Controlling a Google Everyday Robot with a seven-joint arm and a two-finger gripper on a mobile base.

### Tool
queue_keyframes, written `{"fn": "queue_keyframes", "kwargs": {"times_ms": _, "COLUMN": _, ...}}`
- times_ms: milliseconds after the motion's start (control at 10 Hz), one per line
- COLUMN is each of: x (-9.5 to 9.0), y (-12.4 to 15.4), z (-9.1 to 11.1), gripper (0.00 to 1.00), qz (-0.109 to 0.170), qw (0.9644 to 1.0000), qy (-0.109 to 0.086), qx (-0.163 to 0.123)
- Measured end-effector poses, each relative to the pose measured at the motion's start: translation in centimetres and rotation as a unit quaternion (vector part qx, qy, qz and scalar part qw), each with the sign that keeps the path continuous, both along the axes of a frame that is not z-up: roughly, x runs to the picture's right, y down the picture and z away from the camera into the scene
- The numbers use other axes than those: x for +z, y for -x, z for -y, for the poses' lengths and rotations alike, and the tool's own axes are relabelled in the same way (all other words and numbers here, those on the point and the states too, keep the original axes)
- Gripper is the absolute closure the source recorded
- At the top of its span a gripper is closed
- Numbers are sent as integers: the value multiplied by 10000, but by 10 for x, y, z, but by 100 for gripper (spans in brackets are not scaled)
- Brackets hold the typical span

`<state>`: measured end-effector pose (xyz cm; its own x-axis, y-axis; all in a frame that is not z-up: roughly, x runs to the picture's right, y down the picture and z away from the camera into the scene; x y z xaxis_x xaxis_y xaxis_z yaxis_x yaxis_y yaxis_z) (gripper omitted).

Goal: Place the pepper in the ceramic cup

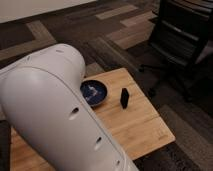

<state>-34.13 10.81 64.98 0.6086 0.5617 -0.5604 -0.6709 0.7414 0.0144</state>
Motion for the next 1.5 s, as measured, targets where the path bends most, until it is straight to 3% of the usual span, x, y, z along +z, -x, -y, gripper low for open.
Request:
{"fn": "queue_keyframes", "kwargs": {"times_ms": 300, "x": 14, "y": -1, "z": 37, "gripper": 100, "qz": 83, "qw": 9984, "qy": -443, "qx": -332}}
{"fn": "queue_keyframes", "kwargs": {"times_ms": 500, "x": 17, "y": 8, "z": 69, "gripper": 100, "qz": 290, "qw": 9934, "qy": -852, "qx": -712}}
{"fn": "queue_keyframes", "kwargs": {"times_ms": 700, "x": 11, "y": 35, "z": 95, "gripper": 100, "qz": 712, "qw": 9825, "qy": -1189, "qx": -1242}}
{"fn": "queue_keyframes", "kwargs": {"times_ms": 1100, "x": 21, "y": 69, "z": 130, "gripper": 100, "qz": 1513, "qw": 9570, "qy": -1447, "qx": -2007}}
{"fn": "queue_keyframes", "kwargs": {"times_ms": 1300, "x": 31, "y": 76, "z": 144, "gripper": 100, "qz": 1947, "qw": 9480, "qy": -1517, "qx": -2009}}
{"fn": "queue_keyframes", "kwargs": {"times_ms": 1500, "x": 42, "y": 83, "z": 150, "gripper": 100, "qz": 2456, "qw": 9398, "qy": -1549, "qx": -1798}}
